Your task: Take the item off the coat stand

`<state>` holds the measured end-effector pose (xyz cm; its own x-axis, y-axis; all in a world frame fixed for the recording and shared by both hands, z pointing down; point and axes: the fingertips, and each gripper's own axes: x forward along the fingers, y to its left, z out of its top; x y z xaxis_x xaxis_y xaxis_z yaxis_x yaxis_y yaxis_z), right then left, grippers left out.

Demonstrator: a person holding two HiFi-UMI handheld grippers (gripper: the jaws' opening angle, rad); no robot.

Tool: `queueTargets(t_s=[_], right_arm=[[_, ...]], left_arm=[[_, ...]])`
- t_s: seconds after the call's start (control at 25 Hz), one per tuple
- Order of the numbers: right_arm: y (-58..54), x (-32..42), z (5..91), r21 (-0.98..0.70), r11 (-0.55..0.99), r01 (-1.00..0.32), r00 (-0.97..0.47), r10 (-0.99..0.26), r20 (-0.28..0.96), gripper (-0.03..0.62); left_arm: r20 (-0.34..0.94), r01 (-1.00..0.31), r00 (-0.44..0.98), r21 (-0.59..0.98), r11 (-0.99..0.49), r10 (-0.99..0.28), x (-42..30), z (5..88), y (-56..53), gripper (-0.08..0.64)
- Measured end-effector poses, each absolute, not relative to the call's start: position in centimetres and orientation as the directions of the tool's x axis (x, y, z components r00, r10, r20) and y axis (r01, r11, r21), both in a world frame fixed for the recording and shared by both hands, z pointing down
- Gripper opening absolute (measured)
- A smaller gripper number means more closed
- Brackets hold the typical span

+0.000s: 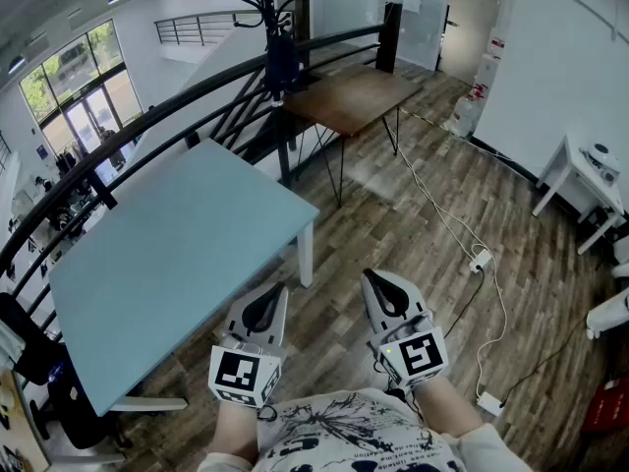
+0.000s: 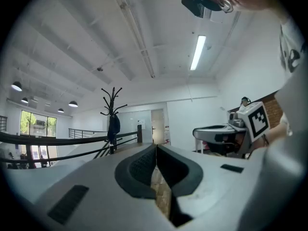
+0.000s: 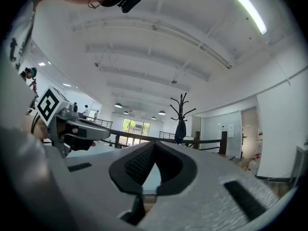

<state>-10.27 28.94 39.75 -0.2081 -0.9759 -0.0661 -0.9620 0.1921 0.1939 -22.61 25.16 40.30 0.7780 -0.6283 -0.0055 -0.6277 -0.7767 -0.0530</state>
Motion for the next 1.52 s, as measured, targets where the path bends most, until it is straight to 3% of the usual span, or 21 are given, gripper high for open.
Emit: queueTargets(t_s=[0.88, 1.32, 1.52], right_arm=[[23.7, -9.6, 41.7, 0.127, 0.195, -0.973, -0.197, -0.98, -0.002, -0.008], [11.8, -3.8, 41.1, 0.106, 0.351, -0.93, -0.356, -0.934, -0.027, -0.006], [4.2, 2.5, 39.3, 0.106, 0.421, -0.901, -0.426, -0.904, -0.026, -0.006]], left_arm=[[0.045, -0.663, 0.749, 0.039, -0.748, -0.661, -24.1, 43.2, 20.7, 0.005], [0.082, -0.764, 0.643, 0.002, -0.645, -0.762, -18.0, 42.4, 11.1, 0.005], [0.069, -0.807, 0.589, 0.003, -0.59, -0.805, -11.6, 40.4, 4.7, 0.005]])
